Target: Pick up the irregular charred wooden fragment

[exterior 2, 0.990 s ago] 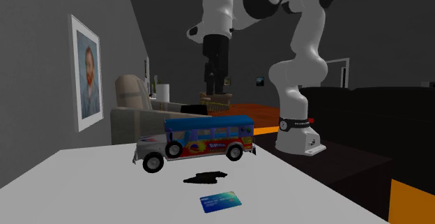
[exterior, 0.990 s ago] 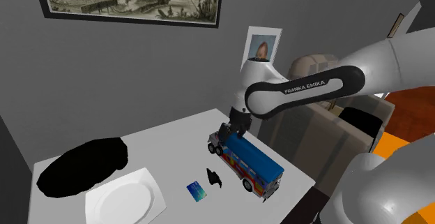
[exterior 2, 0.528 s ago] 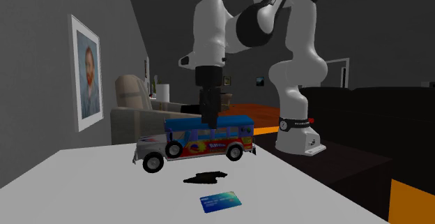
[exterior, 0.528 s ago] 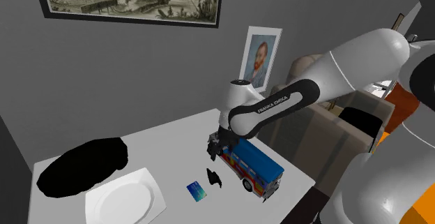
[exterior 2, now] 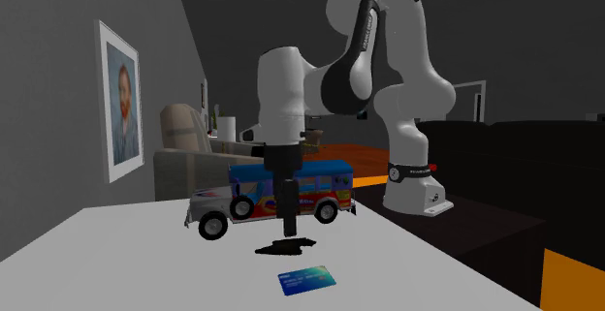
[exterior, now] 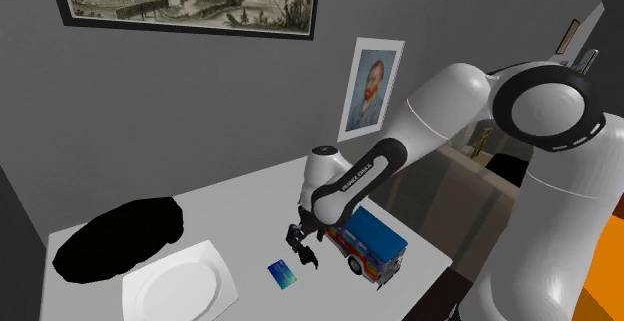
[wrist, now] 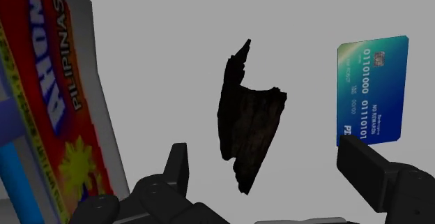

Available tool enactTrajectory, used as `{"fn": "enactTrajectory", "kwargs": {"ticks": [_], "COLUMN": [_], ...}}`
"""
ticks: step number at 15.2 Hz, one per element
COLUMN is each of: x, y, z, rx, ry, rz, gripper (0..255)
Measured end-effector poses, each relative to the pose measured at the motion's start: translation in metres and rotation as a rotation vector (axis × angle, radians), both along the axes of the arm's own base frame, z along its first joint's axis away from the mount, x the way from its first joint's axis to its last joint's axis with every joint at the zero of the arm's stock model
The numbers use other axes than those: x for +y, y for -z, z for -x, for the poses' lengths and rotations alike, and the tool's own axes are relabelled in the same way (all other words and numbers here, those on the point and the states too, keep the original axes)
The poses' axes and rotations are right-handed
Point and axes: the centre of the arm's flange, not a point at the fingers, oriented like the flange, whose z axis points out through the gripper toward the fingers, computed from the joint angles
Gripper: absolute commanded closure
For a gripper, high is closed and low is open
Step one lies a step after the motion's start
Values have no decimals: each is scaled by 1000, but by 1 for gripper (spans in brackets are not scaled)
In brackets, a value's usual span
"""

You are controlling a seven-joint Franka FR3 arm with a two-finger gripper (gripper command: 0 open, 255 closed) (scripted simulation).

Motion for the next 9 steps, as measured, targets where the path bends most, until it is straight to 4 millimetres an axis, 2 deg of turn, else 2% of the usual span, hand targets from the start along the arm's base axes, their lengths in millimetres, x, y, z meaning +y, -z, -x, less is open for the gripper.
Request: {"fn": "enactTrajectory", "kwargs": {"ticks": [7,8,9], "x": [1,1,1], "y": [39,40,41], "z": [0,0,0], "rx": [3,3,3], "ry": [2,2,2], "rz": [0,0,0], "gripper": [0,255,255]}}
